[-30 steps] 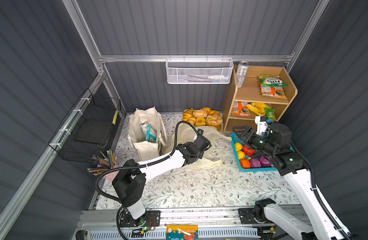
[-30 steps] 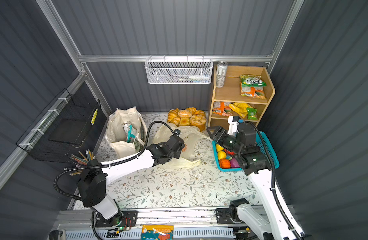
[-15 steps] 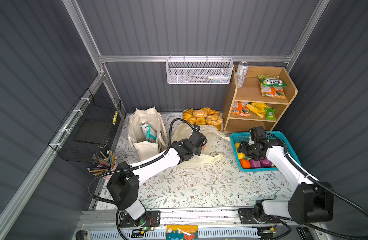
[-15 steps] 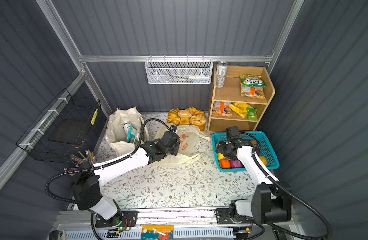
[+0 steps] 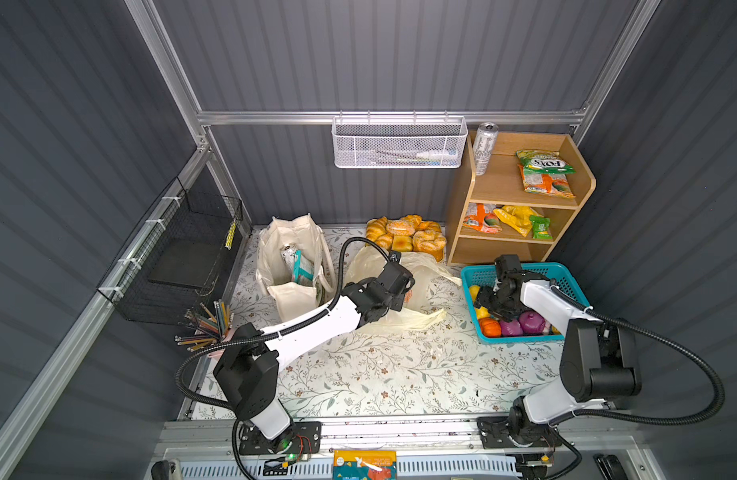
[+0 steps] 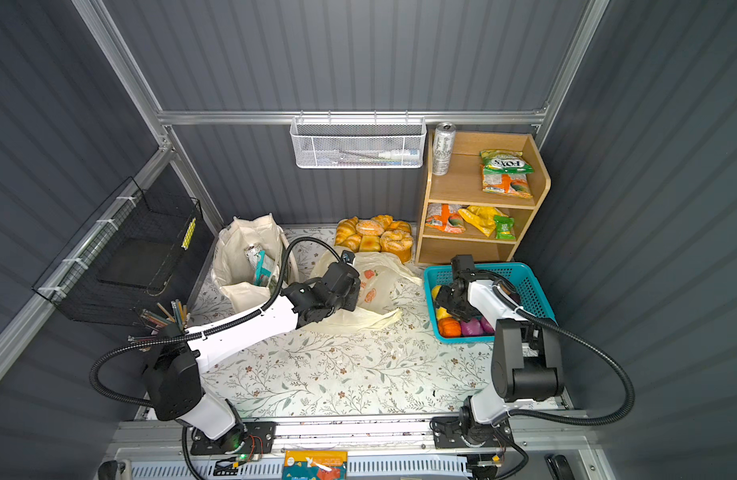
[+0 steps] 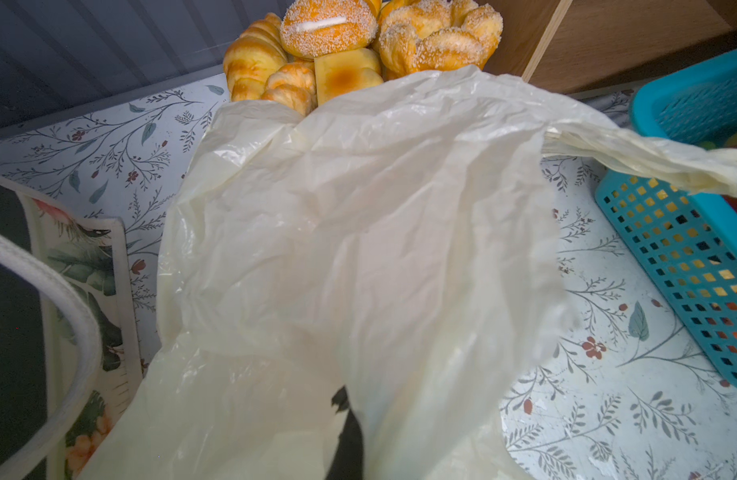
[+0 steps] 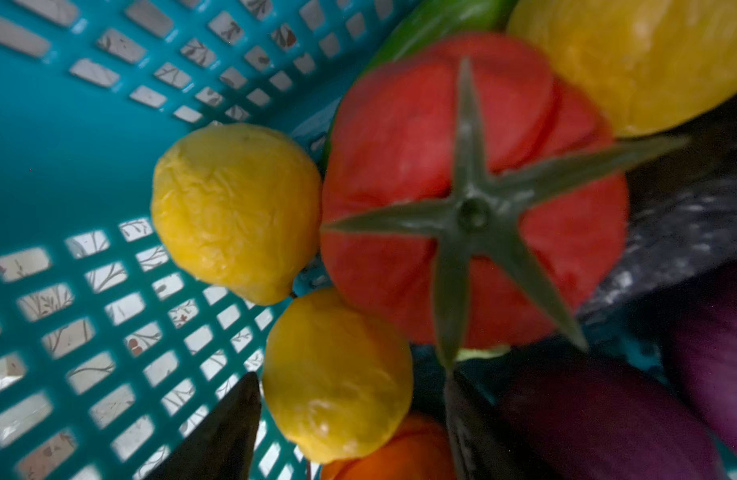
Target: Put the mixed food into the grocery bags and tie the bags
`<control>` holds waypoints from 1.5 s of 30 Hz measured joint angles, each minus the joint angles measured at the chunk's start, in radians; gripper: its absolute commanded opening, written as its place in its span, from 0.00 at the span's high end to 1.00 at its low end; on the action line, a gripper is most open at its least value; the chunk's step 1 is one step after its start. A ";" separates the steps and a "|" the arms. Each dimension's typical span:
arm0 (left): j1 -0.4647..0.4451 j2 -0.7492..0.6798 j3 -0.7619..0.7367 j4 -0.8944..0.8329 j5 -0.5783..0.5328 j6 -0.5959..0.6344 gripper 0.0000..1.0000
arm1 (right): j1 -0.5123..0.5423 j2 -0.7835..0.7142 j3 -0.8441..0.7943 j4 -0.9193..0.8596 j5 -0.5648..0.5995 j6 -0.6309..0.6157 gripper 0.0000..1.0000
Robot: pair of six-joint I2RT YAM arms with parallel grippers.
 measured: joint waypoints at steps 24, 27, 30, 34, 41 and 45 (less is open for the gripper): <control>0.000 -0.004 0.000 -0.001 0.000 -0.001 1.00 | -0.034 -0.292 0.014 0.011 -0.122 -0.002 0.56; 0.000 -0.004 0.000 -0.001 0.000 -0.001 1.00 | -0.038 -0.357 0.020 0.011 -0.240 0.008 0.56; 0.000 -0.004 0.000 -0.002 0.000 -0.001 1.00 | -0.037 -0.365 0.031 0.033 -0.415 0.024 0.56; 0.000 -0.004 0.000 -0.002 0.000 -0.001 1.00 | 0.003 -0.345 0.034 0.089 -0.598 0.068 0.55; 0.000 -0.004 0.000 -0.005 0.005 -0.001 1.00 | 0.215 -0.212 0.117 0.193 -0.655 0.135 0.54; 0.000 -0.004 0.000 -0.013 0.015 -0.002 1.00 | 0.285 -0.055 0.177 0.252 -0.628 0.173 0.55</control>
